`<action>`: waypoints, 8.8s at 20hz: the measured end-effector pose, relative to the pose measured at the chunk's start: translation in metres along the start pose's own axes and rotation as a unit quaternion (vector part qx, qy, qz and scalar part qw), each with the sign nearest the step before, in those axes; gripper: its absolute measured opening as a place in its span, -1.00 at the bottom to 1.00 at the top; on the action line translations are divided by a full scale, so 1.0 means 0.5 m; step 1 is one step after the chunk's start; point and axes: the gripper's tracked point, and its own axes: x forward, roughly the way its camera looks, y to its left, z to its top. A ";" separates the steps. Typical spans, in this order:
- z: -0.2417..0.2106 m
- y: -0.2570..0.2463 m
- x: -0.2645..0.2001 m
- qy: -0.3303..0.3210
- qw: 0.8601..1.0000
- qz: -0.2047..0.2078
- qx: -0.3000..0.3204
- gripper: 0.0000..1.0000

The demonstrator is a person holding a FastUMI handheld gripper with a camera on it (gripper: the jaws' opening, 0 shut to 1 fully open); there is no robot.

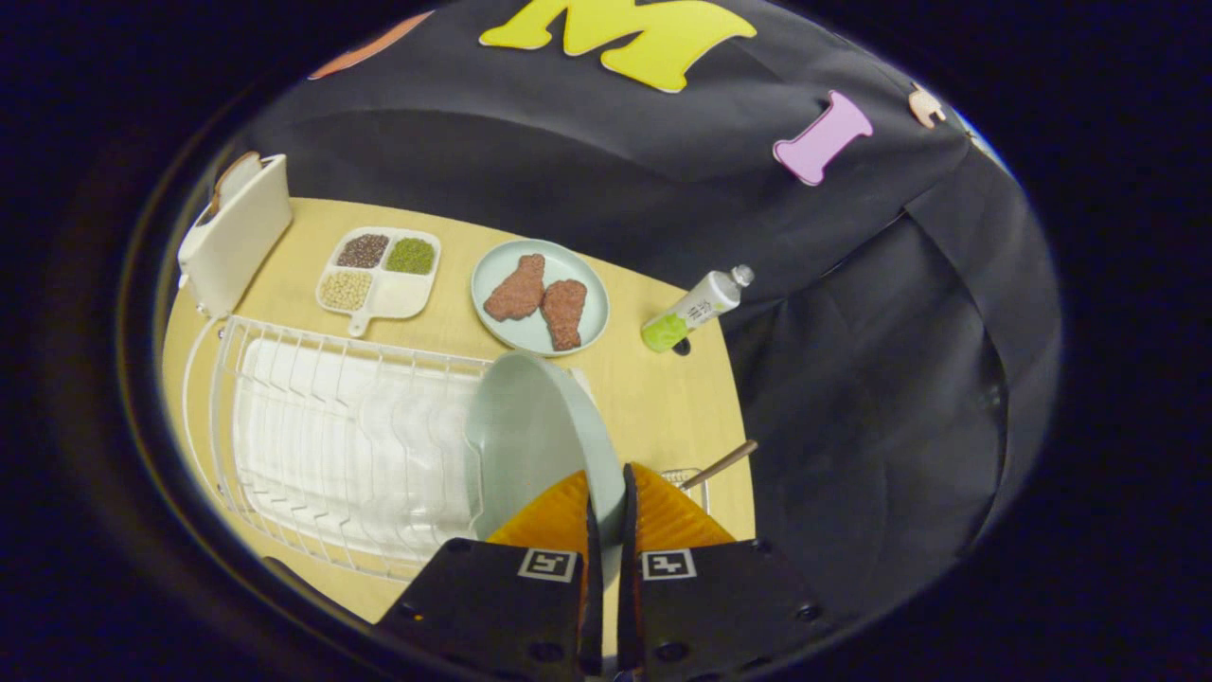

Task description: Take the plate from the dish rack, then take the spoon from the basket and place it into the plate.

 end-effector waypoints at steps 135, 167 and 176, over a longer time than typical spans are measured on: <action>-0.544 0.167 -0.194 -0.471 0.839 0.250 0.108 -0.72; -0.612 -0.074 -0.264 -0.451 0.844 0.210 0.201 1.00; -0.657 -0.157 -0.334 -0.478 0.832 0.186 0.212 1.00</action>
